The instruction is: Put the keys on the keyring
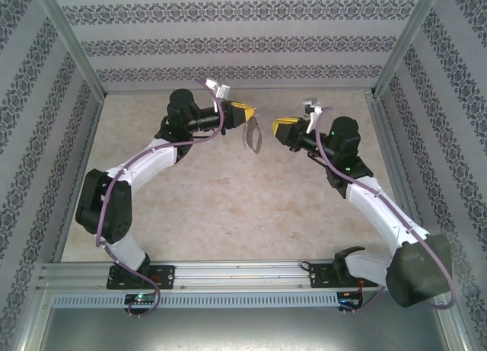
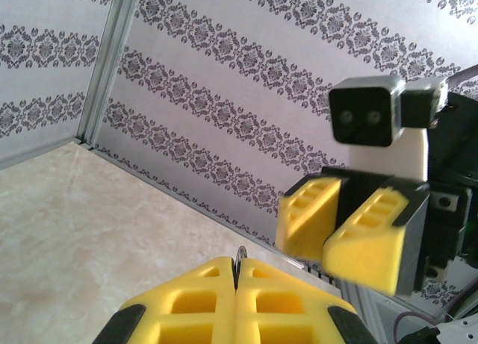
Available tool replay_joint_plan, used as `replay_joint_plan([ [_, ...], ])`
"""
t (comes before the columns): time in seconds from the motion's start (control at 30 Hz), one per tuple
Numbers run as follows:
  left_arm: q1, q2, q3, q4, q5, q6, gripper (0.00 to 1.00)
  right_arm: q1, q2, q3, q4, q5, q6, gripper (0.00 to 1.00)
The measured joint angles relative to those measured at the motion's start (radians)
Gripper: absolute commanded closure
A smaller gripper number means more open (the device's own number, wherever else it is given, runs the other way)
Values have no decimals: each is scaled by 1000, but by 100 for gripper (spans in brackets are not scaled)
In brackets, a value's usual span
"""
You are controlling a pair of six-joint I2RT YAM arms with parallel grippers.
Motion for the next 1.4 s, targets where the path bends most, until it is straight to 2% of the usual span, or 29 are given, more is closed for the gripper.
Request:
replay_joint_plan([
  [0.13,0,0,-13,32,0,-12,100,0,32,15,47,16,61,65],
  [0.4,0,0,-32,93,0,-47,100,23,183,82,181,10,206,73],
  [0.57,0,0,-32,103,0,-59,100,45,224,112,232,-6,251,80],
  [0.77,0,0,-32,108,0,-66,100,72,257,136,272,-31,274,83],
  [1.0,1,0,-32,109,-7,-83,100,78,263,136,291,-48,276,100],
  [1.23,1,0,-32,112,-7,-86,100,75,263,136,291,-58,277,100],
  [1.37,1,0,-32,111,-7,-86,100,66,271,143,291,-86,277,96],
  [1.4,1,0,-32,112,-7,-86,100,64,275,146,291,-93,277,100],
])
